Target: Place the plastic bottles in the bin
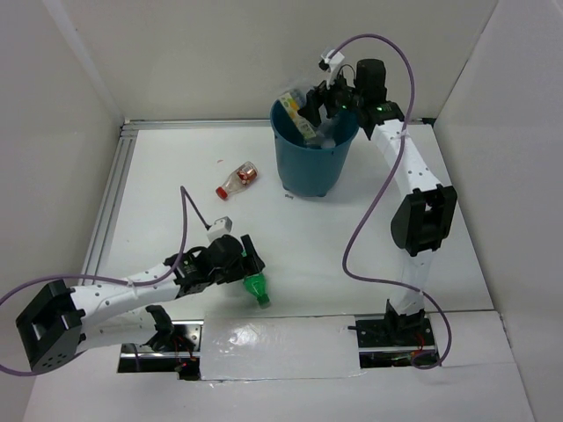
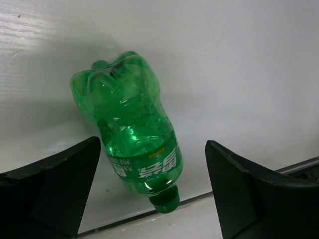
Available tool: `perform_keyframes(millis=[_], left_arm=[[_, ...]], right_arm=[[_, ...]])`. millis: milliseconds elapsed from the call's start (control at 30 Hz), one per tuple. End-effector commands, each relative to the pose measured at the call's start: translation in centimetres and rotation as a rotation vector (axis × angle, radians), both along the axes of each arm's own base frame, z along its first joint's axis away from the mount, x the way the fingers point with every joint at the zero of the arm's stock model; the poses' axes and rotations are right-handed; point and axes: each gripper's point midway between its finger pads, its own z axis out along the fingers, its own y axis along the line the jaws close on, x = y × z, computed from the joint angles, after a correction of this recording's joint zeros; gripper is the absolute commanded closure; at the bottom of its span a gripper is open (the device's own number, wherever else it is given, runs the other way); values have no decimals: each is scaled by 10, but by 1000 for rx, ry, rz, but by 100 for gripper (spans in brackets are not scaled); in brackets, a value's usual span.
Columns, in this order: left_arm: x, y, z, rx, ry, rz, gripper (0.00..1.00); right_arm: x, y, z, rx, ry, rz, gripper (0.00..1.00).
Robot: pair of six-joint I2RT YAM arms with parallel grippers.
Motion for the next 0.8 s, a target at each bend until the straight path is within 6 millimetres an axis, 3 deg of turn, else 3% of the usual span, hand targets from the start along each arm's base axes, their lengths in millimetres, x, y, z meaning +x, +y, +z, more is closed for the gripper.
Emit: perform_keyframes(millis=[0,100,200,233,267,367,400,433,500,533,567,600,667,700,733,767], left_arm=[[2,-3,-7,-9,-3,13,1],[1,-3,-17,17,17,13,1],[-2,-5,-27,42,36,-10,5],[0,-11,-23,30,25,-24,9],[-2,-12,-26,45,28,-43,23],[-2,-18,-30,38,34,-67,49],[-2,-18,-30,43,31,-74,63],[-5,-22,-31,36,35,-90,68],[-5,-24,-28,38,26,-113,81],[-1,-29,-21,28,10,-121,94],[-1,-30,-15,46,-16,-147,98],[3,-32,-6,47,-43,-154,100],[11,-47,33,20,-133,-201,100],[17,-48,59,26,-220,-242,100],[23,-60,98,-18,-306,-273,100],[29,-67,128,-51,-389,-292,100]], right_arm=[[-27,5,50,77,-36,63,0],[-29,-3,55,90,-6,50,0],[-37,-13,73,112,-16,39,0],[-44,-14,88,131,-35,38,0],[-46,-25,96,143,-41,22,0],[-59,-44,125,180,-77,-14,0],[-57,-60,126,186,-72,-47,0],[-66,-67,134,192,-70,-52,0],[-65,-95,124,220,2,-130,0],[-67,-106,121,219,17,-156,0],[-78,-112,116,212,50,-140,0],[-79,-134,102,215,96,-179,0],[-99,-151,94,217,135,-170,0],[-103,-163,76,215,177,-181,4],[-108,-188,69,216,187,-221,32],[-122,-196,67,210,196,-233,57]])
